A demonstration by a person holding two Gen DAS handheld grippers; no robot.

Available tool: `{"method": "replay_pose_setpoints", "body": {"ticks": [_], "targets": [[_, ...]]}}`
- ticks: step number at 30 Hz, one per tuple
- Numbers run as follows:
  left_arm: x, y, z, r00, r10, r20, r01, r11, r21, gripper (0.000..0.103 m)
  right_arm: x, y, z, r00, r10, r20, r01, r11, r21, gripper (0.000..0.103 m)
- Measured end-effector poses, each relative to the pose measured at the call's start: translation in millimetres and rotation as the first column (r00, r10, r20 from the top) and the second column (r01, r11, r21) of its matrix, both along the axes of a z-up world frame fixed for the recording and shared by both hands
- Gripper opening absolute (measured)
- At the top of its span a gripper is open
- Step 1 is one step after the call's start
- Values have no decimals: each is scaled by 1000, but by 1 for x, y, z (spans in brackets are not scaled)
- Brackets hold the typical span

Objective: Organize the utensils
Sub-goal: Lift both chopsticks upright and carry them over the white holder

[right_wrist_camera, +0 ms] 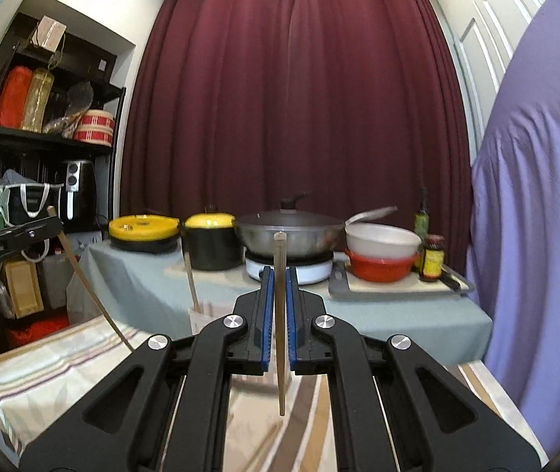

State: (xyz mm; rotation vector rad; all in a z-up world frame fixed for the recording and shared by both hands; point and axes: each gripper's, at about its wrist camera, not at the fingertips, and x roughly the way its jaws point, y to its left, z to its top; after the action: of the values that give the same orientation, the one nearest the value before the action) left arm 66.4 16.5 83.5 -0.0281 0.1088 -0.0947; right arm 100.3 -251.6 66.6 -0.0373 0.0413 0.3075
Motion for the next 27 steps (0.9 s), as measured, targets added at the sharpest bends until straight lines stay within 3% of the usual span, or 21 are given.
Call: {"method": "replay_pose_setpoints", "body": {"ticks": [7,15,20,27], "targets": [[50,-3,31,999,-34,41,35,999,-42,7,49,13,24,998,37,44,-38,999,22,6],[94,-10,55,995,-26,96,29,999,-33,7,98,26,37,997,51,55,-54,997,48,6],[123,-15,47,996,-14,88,16,1000,-21,7,126,34,29,998,55,31,-56,997,46,6],[155,-18,17,1000,-4,21,4,1000,7,7,160,44,-4,997,58,-59,-56,998,35,6]]}}
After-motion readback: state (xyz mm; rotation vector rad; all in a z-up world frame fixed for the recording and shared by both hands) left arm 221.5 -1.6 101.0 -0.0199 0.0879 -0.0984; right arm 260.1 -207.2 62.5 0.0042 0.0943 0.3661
